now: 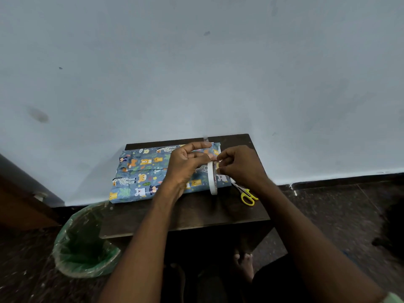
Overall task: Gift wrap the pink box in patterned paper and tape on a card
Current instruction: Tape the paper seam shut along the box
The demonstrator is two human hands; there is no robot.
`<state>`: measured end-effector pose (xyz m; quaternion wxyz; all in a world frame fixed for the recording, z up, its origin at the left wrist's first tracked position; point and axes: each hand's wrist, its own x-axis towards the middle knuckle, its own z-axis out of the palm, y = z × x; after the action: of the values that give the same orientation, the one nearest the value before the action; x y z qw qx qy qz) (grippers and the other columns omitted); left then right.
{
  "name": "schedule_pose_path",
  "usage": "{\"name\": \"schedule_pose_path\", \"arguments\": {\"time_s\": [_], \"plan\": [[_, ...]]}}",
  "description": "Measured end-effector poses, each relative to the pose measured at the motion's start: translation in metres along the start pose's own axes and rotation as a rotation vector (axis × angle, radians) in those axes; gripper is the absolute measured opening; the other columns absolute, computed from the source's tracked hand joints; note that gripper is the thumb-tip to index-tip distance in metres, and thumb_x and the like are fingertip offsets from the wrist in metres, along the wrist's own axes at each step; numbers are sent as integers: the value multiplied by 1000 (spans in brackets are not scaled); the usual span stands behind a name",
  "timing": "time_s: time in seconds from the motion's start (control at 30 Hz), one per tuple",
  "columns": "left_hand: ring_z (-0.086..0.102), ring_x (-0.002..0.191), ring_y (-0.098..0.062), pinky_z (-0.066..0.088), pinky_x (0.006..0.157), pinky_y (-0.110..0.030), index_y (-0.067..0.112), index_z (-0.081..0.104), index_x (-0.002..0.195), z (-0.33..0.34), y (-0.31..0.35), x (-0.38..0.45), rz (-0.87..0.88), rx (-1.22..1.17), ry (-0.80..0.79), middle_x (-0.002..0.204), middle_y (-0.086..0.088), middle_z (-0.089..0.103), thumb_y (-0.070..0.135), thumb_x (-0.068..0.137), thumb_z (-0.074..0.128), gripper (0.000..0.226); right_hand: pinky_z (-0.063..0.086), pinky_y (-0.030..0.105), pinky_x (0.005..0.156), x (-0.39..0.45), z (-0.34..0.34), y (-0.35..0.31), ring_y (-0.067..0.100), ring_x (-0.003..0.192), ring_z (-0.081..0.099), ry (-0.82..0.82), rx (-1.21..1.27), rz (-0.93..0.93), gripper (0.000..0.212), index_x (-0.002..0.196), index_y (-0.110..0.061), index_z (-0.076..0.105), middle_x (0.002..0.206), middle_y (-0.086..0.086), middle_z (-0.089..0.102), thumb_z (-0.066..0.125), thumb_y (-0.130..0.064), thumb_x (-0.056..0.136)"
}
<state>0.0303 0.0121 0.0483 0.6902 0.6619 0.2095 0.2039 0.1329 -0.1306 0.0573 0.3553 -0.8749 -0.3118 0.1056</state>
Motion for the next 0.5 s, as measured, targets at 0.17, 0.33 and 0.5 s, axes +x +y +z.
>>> {"name": "schedule_pose_path", "arguments": {"time_s": [0.17,0.33,0.5], "plan": [[79,99,-31,59,97,-34,12,80,108,4,-1,2,-9,15,-9,97,-18,81,2,82,86,28,59,32,68,-2,-29,19,19,77,71,-179,-367,193,16,73,-15,78,70,-2,72,86,-13,59],[78,92,-24,56,103,-39,13,80,107,7,-3,6,1,49,-13,94,-22,80,3,82,86,28,50,31,69,-19,-36,16,26,84,63,-269,-592,261,30,89,-16,64,79,0,56,84,-11,68],[80,91,-22,55,106,-41,14,80,108,6,-4,5,5,66,-27,94,-18,81,4,82,87,28,44,33,76,-29,-21,9,31,114,65,-247,-713,188,33,114,-10,62,121,10,65,74,-12,84]]}}
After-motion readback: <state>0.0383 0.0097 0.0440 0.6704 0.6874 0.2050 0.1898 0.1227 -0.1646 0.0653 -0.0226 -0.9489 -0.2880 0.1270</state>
